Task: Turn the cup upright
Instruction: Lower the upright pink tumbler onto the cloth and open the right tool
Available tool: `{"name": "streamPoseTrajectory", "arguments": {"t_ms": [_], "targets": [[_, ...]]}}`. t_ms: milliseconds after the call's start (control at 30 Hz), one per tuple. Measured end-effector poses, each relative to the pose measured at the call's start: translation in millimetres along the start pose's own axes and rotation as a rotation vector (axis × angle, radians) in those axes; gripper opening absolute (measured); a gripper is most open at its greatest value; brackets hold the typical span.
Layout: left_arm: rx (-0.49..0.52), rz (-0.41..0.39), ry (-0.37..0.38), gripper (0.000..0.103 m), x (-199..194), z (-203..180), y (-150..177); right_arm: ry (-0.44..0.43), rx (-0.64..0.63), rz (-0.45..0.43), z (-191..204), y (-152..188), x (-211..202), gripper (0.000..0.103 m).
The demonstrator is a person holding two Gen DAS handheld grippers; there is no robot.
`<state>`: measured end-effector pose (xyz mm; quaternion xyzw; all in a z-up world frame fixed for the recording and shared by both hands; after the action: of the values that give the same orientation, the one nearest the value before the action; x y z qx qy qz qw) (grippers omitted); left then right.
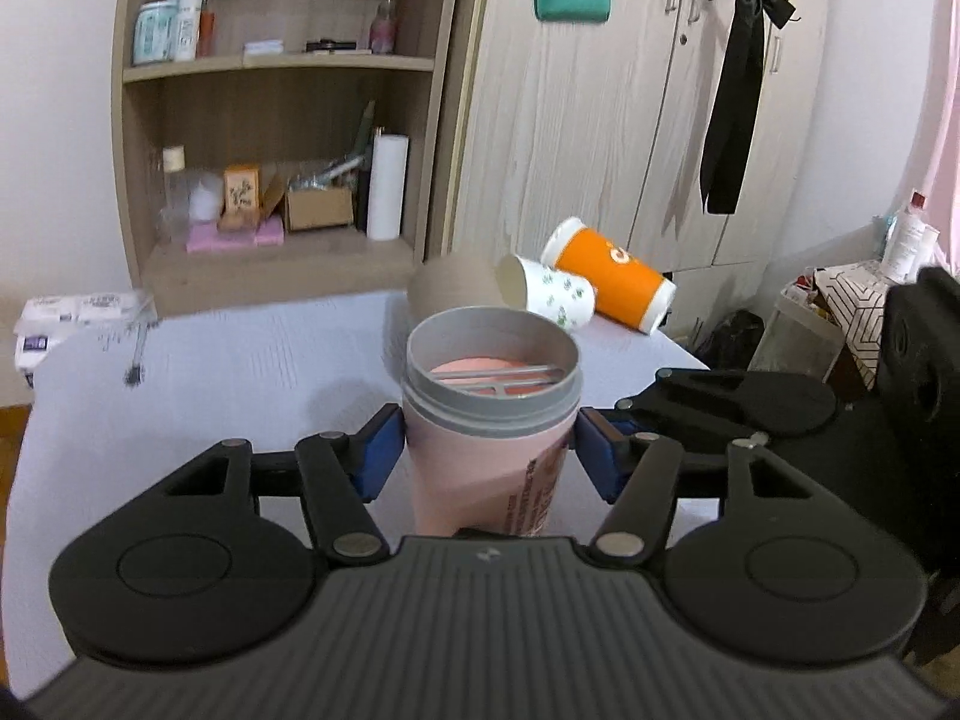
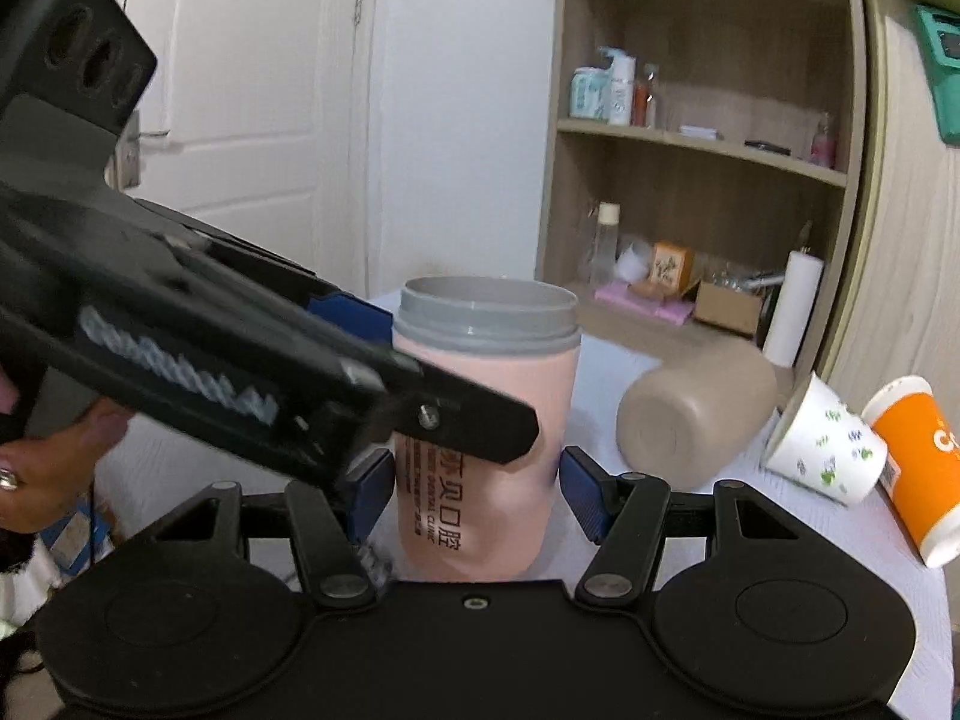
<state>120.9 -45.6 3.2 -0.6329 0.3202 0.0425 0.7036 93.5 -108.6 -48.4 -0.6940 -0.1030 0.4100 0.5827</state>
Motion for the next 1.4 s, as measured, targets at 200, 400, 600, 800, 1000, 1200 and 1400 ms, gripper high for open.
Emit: {"name": "streamPoseTrajectory", "arguments": {"t_ms": [200,400,600,800,1000,1200,1400], "targets": [[-0.003,0.0,0.016,0.061,11.6,10.7,-0.9,0.04,-0.076,0.002,-0.5,0.1,14.9,0.066],[0.017,-0.032,-0.027,0.061,20.7,10.0,-5.9,0.053,-0.097,-0.015,-6.8,-2.6,20.9,0.066],[0.037,0.0,-0.036,0.062,37.9,7.1,-1.1,0.047,-0.048,0.005,-17.7,6.9,28.2,0.066],[0.026,-0.02,-0.032,0.062,39.0,3.9,-0.7,0.035,-0.023,-0.001,-21.2,7.1,28.4,0.067],[-0.039,0.015,0.028,0.078,40.4,7.6,-2.8,0.007,-0.034,-0.016,-17.5,5.5,29.1,0.071],[-0.108,0.019,0.005,0.086,39.0,11.2,3.1,0.026,-0.022,-0.023,-19.2,5.1,32.7,0.084],[-0.108,0.04,-0.016,0.087,38.9,8.3,7.2,0.057,0.003,-0.021,-20.4,9.9,28.3,0.088]]}}
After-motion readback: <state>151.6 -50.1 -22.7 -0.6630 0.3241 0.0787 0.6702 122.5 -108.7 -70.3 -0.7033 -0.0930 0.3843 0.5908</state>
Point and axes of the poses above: each gripper's, at about its wrist camera, not at the fingertips, and x roughly the way its jaws point, z to its left, y to its underside, the point moved 9 cm from there along x, roughly the way its jaws point, and after that the axes turned 15 degrees about -y, right-handed, at the moved point
